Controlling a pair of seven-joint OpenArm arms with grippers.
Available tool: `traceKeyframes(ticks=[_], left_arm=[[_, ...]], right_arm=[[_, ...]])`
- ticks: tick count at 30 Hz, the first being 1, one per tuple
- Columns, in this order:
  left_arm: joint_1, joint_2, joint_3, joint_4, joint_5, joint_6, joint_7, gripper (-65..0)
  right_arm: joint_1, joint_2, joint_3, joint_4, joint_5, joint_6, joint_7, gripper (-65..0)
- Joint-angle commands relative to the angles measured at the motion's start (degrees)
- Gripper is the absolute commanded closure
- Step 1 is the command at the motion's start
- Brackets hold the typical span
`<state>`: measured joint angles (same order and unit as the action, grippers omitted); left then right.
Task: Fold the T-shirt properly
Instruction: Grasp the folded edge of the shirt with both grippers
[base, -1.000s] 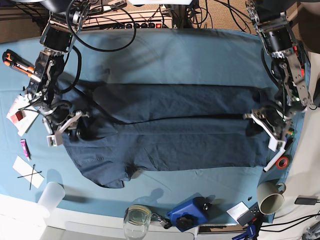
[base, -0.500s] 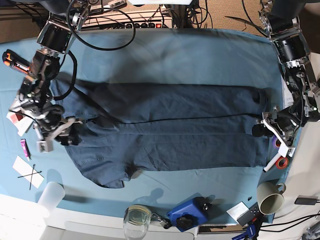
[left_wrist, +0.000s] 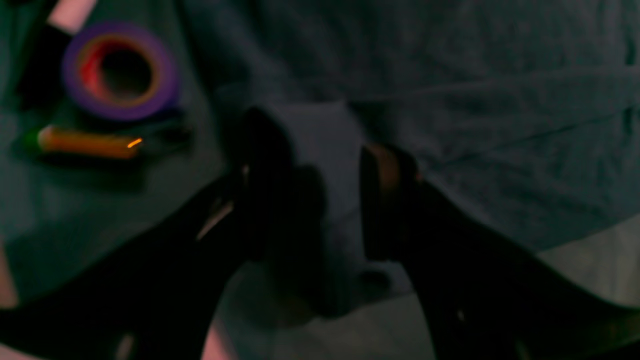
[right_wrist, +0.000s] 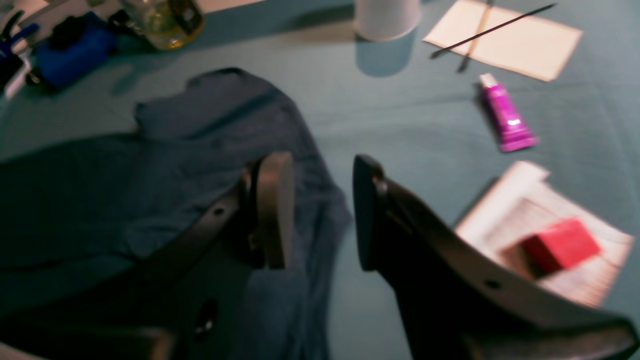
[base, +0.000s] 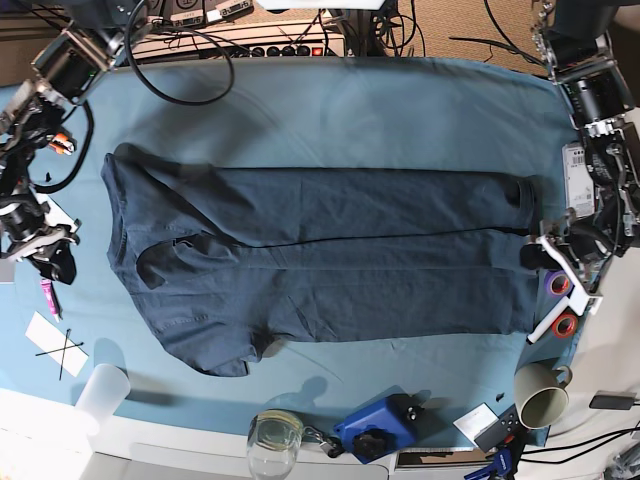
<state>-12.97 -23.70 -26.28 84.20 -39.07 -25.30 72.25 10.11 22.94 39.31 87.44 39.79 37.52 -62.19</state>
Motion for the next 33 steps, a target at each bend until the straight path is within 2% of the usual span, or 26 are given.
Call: traceKeyframes(ticks=[1,8,13,15,20,22,25,29,33], left_arm=[[-0.8,-1.4,-0.8,1.6,-0.8,0.0,-0.2,-28.8],[2.9,-1.8,-6.4,5.6,-3.8,-0.2,0.2,-28.8],[10.2,-2.0,-10.7,11.2,-6.4,-0.3,0.3,-28.8],[13.7,-2.0,-12.8,14.3,-7.7,-2.1,0.4,-28.8],[22.4,-2.0,-17.2,21.0,-9.7,-3.1,0.2,-28.8],[25.4,-2.0,-18.8,23.1,-10.9,-3.1,0.1,-28.8],[28.9,-2.0,-21.0,25.5,-11.3,-3.1,-0.3,-28.8],[30.4,-1.9,-22.3,27.6,-11.6,-3.1,-0.3,-28.8],[30.4,-1.9,-22.3,27.9,-12.2,-3.1,-0.3,-28.8]], right_arm=[[1.0,2.3,0.2,1.1,2.0,0.2,0.9,-20.7],[1.0,6.1,0.2,1.1,4.3,0.2,-1.6,-20.7],[-0.2,6.9,0.5,1.1,4.2,-0.5,-3.1,-20.7],[-0.9,6.9,1.4,1.1,4.2,-0.5,-4.5,-21.0],[-5.0,6.9,4.0,1.1,4.3,-0.5,-8.7,-29.5],[-7.5,6.9,5.0,1.1,4.3,-0.5,-10.1,-29.6],[-11.3,6.4,6.0,1.0,6.2,-3.0,-11.2,-29.6],[-15.3,4.7,6.2,0.9,11.5,-2.9,-11.3,-29.6],[-17.3,1.4,6.2,0.7,12.2,-2.5,-11.3,-29.6]])
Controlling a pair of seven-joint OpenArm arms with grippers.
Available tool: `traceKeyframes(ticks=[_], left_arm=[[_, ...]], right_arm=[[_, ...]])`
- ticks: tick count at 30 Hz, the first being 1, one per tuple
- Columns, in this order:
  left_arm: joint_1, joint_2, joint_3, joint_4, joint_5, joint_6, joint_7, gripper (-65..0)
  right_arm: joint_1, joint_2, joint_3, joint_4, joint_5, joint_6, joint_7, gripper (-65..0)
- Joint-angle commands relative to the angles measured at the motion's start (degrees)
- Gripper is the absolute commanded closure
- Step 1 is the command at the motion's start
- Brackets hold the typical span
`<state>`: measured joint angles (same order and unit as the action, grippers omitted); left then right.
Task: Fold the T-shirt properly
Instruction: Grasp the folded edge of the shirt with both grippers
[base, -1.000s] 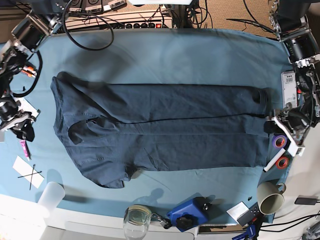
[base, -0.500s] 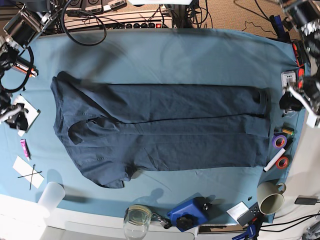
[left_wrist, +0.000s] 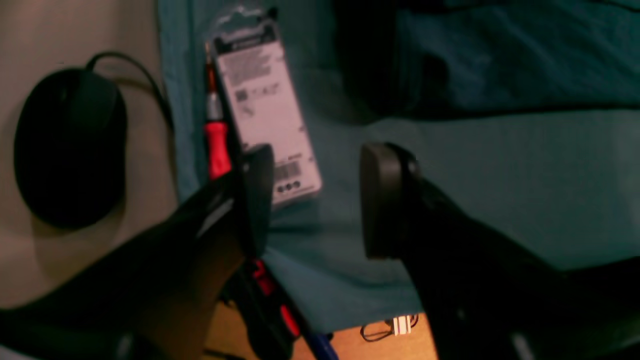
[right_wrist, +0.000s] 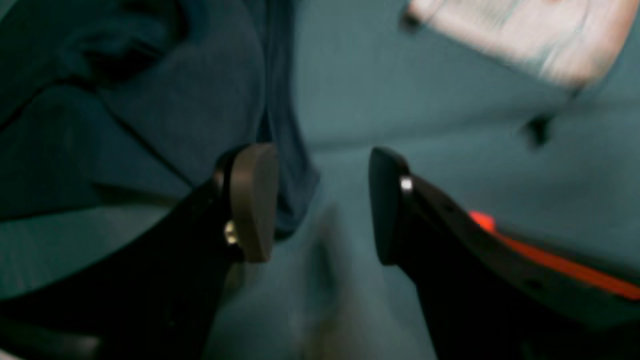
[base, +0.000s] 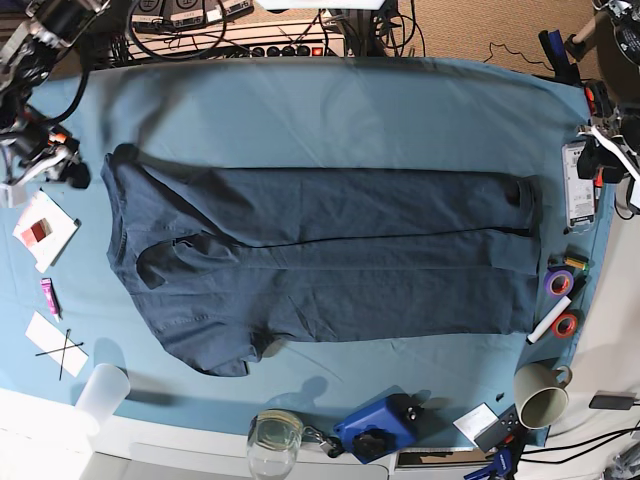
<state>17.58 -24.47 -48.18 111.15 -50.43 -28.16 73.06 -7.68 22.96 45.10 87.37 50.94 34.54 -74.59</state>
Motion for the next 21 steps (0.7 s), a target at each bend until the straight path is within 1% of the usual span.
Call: traceKeyframes(ticks=[1,3,6,8,12,14,17,19,21], left_arm=[[-0.2,-1.1,-0.4,1.0,-1.0,-0.2,-1.1,-28.8],[-0.1,-1.1,-0.4,1.0,-1.0,-0.2,-1.0,-28.8],[-0.1,-1.1,-0.4,1.0,-1.1,-0.2,-1.1,-28.8],[-0.1,-1.1,-0.4,1.0,-1.1,-0.2,-1.1,-28.8],[-0.1,-1.1,-0.4,1.0,-1.1,-0.2,-1.5,-28.8],[-0.1,-1.1,-0.4,1.0,-1.1,-0.2,-2.6,-28.8],[-0.1,-1.1,-0.4,1.0,-1.1,-0.2,-2.6,-28.8],[-0.1,-1.1,-0.4,1.0,-1.0,-0.2,-2.5,-28.8],[-0.1,-1.1,-0.4,1.0,-1.1,-0.2,-2.6,-28.8]], right_arm=[[0.2,0.6,0.4,0.2,1.1,0.5,1.1,-29.6],[0.2,-0.5,0.4,-1.9,1.1,1.5,1.5,-29.6],[0.3,-1.2,0.4,-6.8,1.3,3.8,3.3,-29.6],[0.2,-1.2,0.3,-10.0,3.2,5.4,3.4,-29.6],[0.6,-1.2,0.3,-16.0,8.8,5.5,2.7,-29.6],[1.7,-1.2,0.3,-18.8,11.0,5.5,0.1,-29.6],[3.2,-1.2,0.3,-22.1,16.6,5.5,-4.6,-29.6],[3.6,-1.2,0.3,-22.7,19.4,5.5,-5.1,-29.6],[3.9,-1.2,0.3,-22.7,20.5,5.5,-4.9,-29.6]])
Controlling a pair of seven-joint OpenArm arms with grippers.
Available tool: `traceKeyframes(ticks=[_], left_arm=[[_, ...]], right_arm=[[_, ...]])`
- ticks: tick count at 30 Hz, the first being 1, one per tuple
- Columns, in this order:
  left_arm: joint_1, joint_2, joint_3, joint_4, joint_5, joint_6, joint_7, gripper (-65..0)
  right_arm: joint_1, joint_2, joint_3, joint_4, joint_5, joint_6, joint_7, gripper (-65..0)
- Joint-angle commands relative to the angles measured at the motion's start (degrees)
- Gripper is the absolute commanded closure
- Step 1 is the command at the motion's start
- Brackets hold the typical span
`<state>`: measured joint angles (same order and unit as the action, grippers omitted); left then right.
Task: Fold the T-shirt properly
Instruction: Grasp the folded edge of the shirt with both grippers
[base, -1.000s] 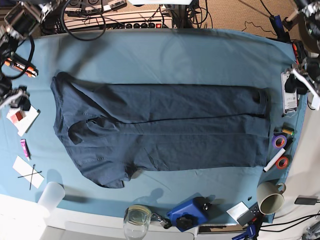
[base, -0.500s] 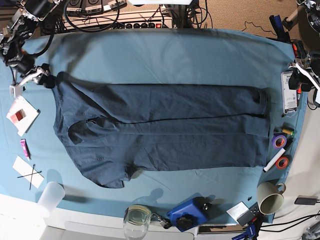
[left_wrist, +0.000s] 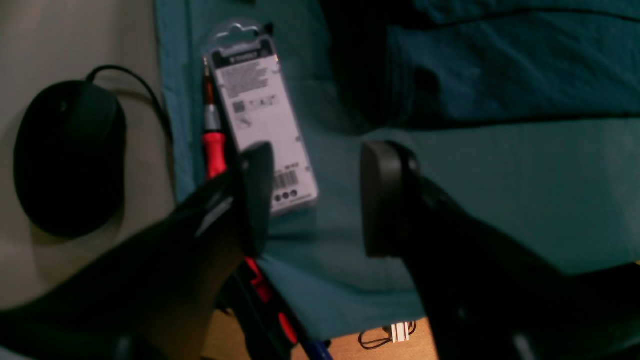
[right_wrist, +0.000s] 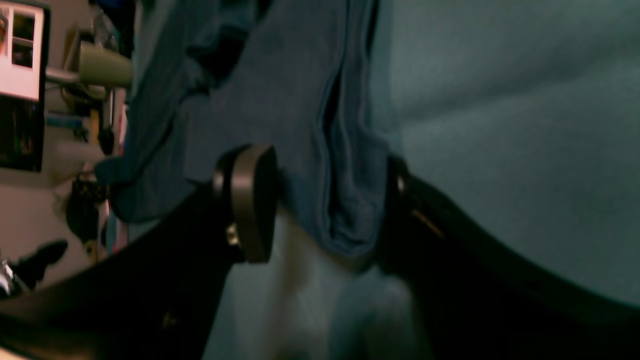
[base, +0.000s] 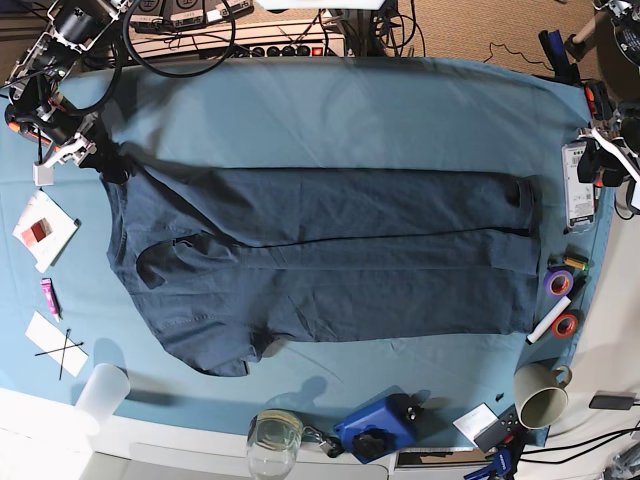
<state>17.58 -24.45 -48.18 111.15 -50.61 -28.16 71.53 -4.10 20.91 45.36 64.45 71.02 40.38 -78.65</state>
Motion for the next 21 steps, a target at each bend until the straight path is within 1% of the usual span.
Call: traceKeyframes(ticks=[1,5,7,9,12,15,17,21], left_arm=[[-0.1,-1.1,-0.4,1.0,-0.9,-0.2,-1.3,-28.8],[-0.1,-1.1,-0.3,1.0,-0.9,-0.2,-3.5,-28.8],[-0.3,-0.8,-0.3,0.9,-0.8,-0.2,-4.7,-28.8],[-0.5,0.4,-0.3,0.9,0.1,-0.4,-6.8,-28.8],[-0.5,3.2,-0.3,0.9,1.7,-0.4,-10.4,-28.8],[-1.2,4.8,0.1,0.9,3.3,-0.4,-10.7,-28.8],[-2.2,4.9,0.9,0.8,5.0,0.0,-10.7,-28.8],[-3.6,4.9,4.5,-0.4,5.0,0.0,-9.8,-28.8]], right_arm=[[0.7,0.8,0.0,0.3,0.2,-0.4,-0.9,-29.6],[2.3,0.8,-0.8,0.3,-2.4,-0.4,-0.8,-29.6],[2.6,0.9,-1.7,0.3,-2.5,-0.4,1.0,-29.6],[2.9,0.8,-2.6,0.3,-2.7,-0.4,2.0,-29.6],[3.0,0.8,-3.7,0.3,-3.1,-0.4,2.1,-29.6],[3.0,0.8,-4.2,0.3,-3.3,-0.4,2.1,-29.6],[3.0,0.9,-4.1,0.3,-3.4,-0.4,2.1,-29.6],[3.0,0.9,-4.1,0.3,-3.4,-0.4,2.1,-29.6]])
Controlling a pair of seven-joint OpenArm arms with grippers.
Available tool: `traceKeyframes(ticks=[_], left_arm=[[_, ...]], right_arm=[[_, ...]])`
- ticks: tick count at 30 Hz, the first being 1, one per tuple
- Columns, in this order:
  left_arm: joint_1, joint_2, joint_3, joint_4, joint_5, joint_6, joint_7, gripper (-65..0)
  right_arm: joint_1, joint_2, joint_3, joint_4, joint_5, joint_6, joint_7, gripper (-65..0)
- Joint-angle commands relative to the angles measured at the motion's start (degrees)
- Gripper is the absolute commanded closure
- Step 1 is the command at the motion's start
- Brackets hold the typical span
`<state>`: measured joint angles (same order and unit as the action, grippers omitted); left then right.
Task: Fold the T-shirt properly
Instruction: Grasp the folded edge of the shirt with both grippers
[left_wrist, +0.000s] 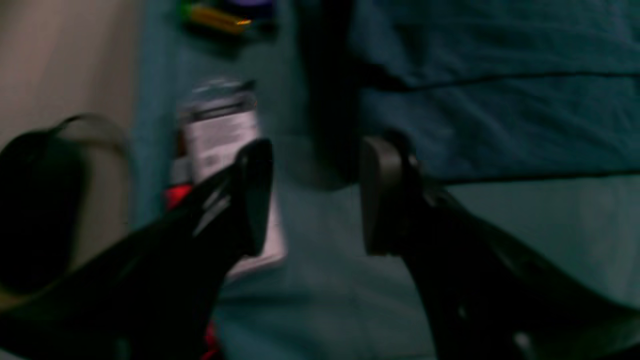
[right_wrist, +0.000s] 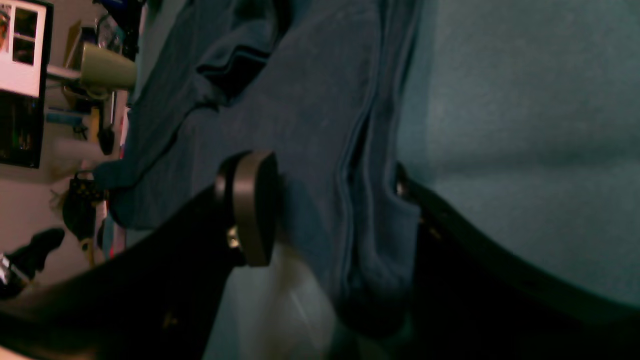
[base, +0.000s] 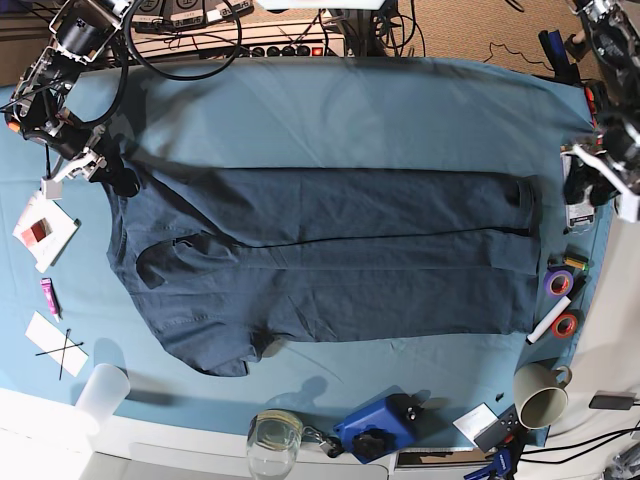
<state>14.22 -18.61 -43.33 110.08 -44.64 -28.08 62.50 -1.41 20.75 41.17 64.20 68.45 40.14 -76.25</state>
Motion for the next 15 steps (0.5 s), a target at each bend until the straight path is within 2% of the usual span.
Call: traceKeyframes(ticks=[1,7,13,15], left_arm=[[-0.3,-0.9,1.1,0.2,-1.0,0.0,-0.8,-28.8],[-3.1,-0.9,7.8,-3.6,0.9,0.2,-0.8,-28.8],[-8.0,-0.3,8.3,-13.4,0.7,0.5,-0.6,-28.8],[-9.5,-0.3,8.3,-17.3,-1.8,-0.6,1.3,-28.8]], right_arm=[[0.3,1.0,0.1,0.5,-0.9,-0.1,-0.3,-29.6],[0.3,1.0,0.1,0.5,-1.6,-0.1,-0.3,-29.6],[0.3,1.0,0.1,0.5,-3.8,-0.1,-0.3,-29.6],[0.3,1.0,0.1,0.5,-3.8,-0.1,-0.3,-29.5]])
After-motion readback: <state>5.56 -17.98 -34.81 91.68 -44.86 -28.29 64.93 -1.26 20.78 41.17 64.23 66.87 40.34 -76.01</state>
